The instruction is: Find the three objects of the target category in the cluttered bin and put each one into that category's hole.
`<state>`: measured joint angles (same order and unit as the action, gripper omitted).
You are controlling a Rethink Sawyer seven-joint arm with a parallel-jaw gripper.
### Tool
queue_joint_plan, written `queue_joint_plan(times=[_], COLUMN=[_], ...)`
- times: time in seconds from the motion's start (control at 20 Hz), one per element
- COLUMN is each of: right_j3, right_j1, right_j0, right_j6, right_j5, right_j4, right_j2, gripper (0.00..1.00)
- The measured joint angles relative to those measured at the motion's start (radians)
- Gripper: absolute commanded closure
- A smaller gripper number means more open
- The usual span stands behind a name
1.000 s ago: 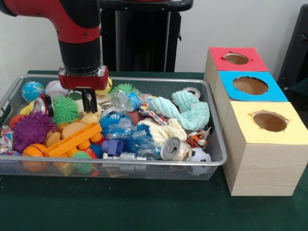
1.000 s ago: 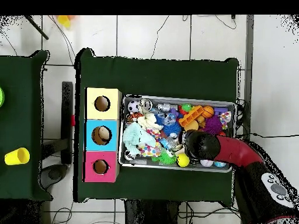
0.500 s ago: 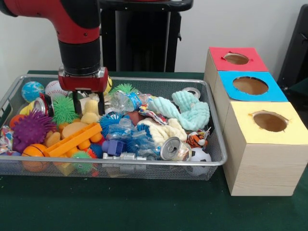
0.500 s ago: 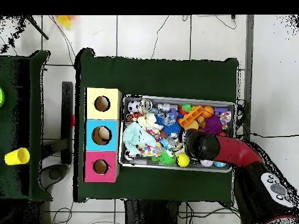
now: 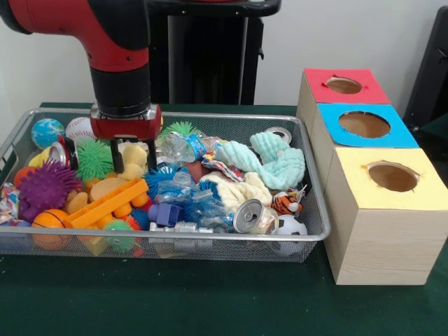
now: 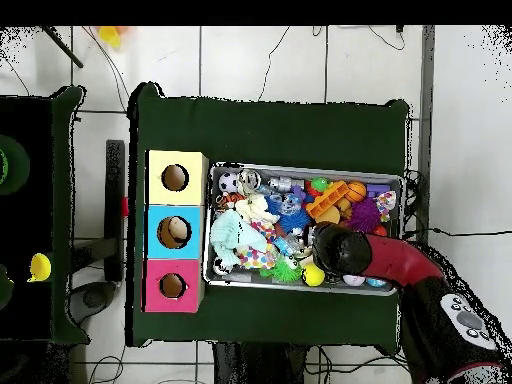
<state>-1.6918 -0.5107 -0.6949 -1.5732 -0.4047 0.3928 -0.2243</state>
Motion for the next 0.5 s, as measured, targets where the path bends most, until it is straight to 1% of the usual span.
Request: queue_joint_plan(times=[0.1, 0.15, 0.5], right_j3=[0.001, 0.004, 0.005], right_j1=[0.016, 0.023, 0.030], right_j0=[0.000, 0.000, -0.001], right_j6=[0.000, 0.000, 0.000], right_j5=[0.014, 0.025, 0.048], right_j4=[0.008, 0.009, 0.009], right_j2=[0.000, 0.000, 0.000], gripper=[0.00, 1.00, 1.00])
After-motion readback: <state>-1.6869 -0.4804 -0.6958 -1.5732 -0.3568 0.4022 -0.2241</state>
